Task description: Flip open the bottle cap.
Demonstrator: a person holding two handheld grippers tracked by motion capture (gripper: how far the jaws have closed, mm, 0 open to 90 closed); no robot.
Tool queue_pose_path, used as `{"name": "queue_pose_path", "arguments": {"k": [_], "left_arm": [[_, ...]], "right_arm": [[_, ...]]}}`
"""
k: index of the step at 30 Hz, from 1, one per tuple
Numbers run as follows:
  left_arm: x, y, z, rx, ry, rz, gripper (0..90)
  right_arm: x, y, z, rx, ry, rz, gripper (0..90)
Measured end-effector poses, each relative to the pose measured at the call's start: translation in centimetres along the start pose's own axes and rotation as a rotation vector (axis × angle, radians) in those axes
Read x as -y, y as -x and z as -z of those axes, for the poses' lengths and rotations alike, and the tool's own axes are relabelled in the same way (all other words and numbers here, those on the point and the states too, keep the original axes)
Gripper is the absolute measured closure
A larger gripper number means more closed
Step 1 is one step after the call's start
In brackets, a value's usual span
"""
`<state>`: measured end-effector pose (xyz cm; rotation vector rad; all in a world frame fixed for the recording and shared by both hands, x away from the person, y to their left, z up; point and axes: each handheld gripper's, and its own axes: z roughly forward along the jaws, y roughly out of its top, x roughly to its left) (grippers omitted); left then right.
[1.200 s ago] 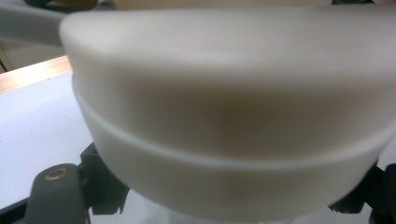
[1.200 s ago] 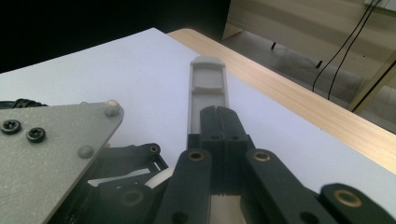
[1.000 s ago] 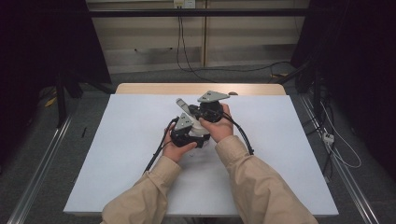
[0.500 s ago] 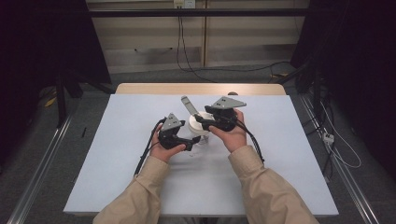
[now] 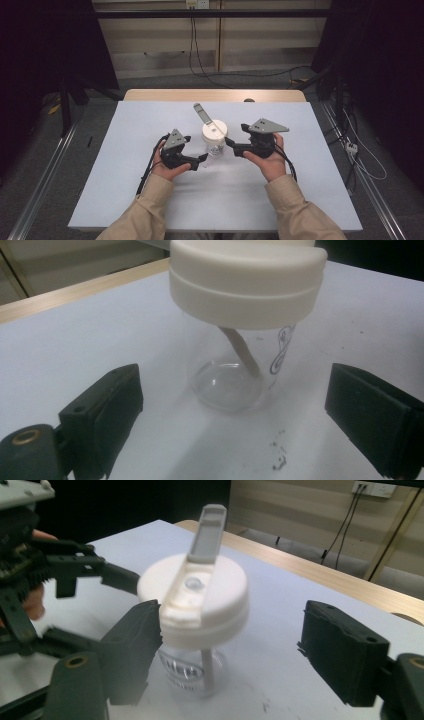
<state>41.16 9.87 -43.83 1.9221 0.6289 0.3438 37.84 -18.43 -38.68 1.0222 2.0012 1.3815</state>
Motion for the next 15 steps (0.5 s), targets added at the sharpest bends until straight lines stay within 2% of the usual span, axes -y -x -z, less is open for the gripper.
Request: {"name": "queue_pose_path", "arguments": {"k": [2, 8, 15], "left_arm": [[0.1, -0.2, 0.7, -0.009, -0.003, -0.007, 8.1], [0.8, -0.8, 2.6, -0.034, 0.013, 0.022, 9.1], [1.7, -1.2, 4.2, -0.045, -0.001, 0.027, 8.5]], "right_arm": [[0.6, 0.1, 0.8, 0.010, 0.000, 0.003, 22.3], [3.0, 0.5, 2.8, 0.016, -0.017, -0.009, 19.3], [5.8, 1.1, 4.7, 0.034, -0.027, -0.033, 16.9]]}}
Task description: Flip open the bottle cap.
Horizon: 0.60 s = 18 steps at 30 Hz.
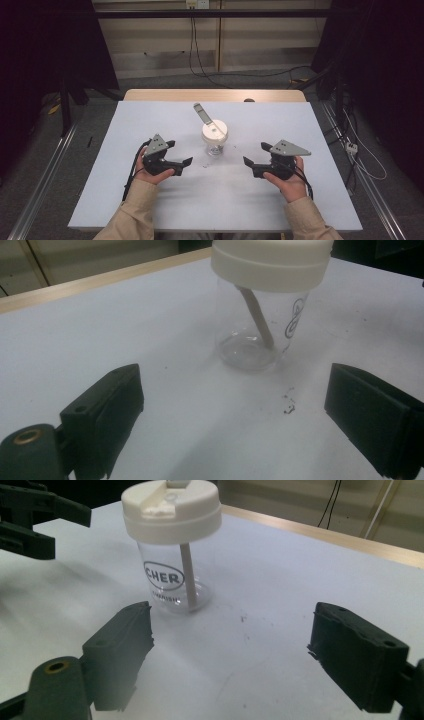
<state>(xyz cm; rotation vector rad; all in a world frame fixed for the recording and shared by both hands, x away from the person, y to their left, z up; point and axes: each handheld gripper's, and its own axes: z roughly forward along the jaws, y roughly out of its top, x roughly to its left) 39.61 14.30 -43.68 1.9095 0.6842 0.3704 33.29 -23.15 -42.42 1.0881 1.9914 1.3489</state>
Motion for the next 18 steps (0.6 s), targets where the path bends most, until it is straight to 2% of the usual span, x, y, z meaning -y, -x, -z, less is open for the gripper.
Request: {"name": "queue_pose_path", "arguments": {"k": [6, 18], "left_arm": [[0.6, -0.2, 0.9, 0.002, -0.014, 0.012, 8.3], [2.7, -1.1, 4.4, -0.024, -0.032, 0.045, 8.1]], "right_arm": [[1.6, 0.3, 1.0, 0.013, -0.007, -0.013, 16.9], [3.6, 0.7, 3.3, 0.035, -0.027, -0.022, 15.9]]}}
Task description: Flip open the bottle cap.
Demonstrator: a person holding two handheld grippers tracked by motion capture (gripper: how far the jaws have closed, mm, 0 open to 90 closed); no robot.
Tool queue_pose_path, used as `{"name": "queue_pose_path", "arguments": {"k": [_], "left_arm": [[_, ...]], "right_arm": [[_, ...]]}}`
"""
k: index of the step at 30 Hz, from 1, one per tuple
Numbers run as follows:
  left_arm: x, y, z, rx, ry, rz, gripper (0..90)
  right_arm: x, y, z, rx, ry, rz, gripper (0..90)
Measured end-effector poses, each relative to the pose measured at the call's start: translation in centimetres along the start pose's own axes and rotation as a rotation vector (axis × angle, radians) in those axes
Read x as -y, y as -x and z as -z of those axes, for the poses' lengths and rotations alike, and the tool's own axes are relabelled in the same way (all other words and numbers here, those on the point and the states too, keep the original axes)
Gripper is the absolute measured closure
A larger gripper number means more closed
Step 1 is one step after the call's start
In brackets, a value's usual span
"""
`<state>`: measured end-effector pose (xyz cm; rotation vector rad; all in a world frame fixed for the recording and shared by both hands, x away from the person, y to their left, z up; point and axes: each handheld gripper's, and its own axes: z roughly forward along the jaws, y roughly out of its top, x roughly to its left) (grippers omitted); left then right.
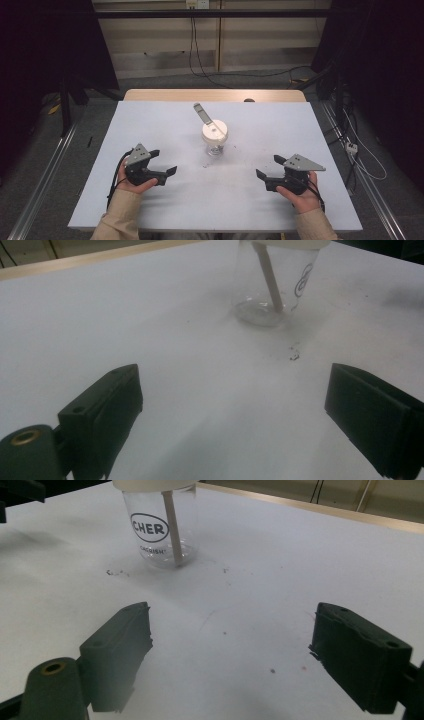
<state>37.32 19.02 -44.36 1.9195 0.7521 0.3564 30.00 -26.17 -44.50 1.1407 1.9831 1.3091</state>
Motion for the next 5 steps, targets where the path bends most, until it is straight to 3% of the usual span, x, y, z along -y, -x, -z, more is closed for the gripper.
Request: {"name": "queue_pose_path", "arguments": {"k": [5], "left_arm": [[0.68, -0.51, 0.92, -0.010, 0.003, 0.034, 7.8]], "right_arm": [[0.52, 0.45, 0.61, 0.007, -0.004, -0.029, 15.7]]}}
